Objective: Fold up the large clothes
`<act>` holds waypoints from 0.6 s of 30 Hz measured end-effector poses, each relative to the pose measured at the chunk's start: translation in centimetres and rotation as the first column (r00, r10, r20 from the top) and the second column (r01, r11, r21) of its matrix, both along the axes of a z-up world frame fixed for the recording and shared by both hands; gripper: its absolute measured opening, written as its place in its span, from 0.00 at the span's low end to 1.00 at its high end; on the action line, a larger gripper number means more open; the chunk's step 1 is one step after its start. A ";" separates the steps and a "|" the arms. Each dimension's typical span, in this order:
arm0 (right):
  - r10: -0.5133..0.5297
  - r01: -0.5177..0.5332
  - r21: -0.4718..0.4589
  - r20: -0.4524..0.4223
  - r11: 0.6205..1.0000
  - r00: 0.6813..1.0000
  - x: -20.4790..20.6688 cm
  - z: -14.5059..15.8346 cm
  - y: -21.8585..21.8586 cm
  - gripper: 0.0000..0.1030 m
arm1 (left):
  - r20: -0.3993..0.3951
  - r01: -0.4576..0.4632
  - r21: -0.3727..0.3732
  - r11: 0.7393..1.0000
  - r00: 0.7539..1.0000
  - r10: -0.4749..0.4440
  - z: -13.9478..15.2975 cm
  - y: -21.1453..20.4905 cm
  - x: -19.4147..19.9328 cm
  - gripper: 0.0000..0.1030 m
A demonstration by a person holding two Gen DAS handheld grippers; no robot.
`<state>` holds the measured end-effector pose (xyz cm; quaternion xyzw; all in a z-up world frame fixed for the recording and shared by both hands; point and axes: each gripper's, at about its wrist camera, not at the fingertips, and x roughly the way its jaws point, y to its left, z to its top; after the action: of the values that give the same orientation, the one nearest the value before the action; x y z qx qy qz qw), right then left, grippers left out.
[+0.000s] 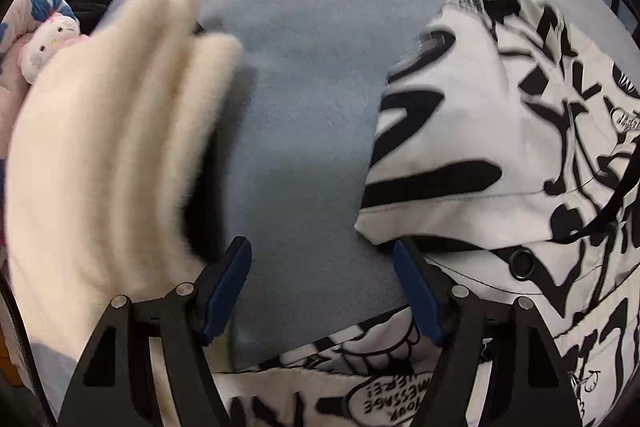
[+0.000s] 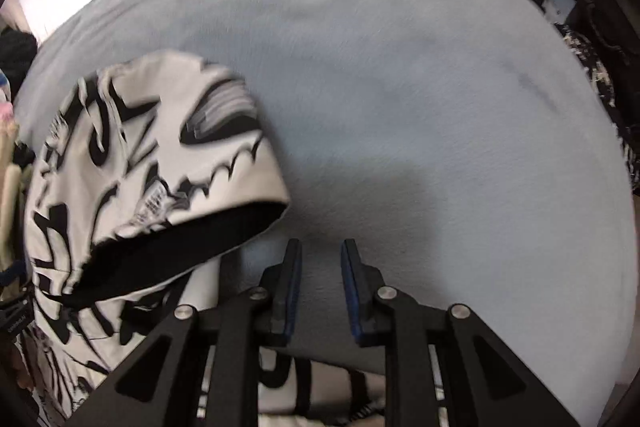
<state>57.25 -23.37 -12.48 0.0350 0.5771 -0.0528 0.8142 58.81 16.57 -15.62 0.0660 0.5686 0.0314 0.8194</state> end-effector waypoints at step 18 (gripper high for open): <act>0.098 -0.098 0.044 0.002 0.994 0.995 7.8 0.8 4.6 0.67 | -0.029 0.021 -0.213 0.977 0.999 -0.028 0.5 0.5 6.8 0.71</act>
<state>65.05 -18.82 -11.71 0.0246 0.5790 0.0000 0.8149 65.57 17.06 -15.13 -0.0144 0.5809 -0.0405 0.8129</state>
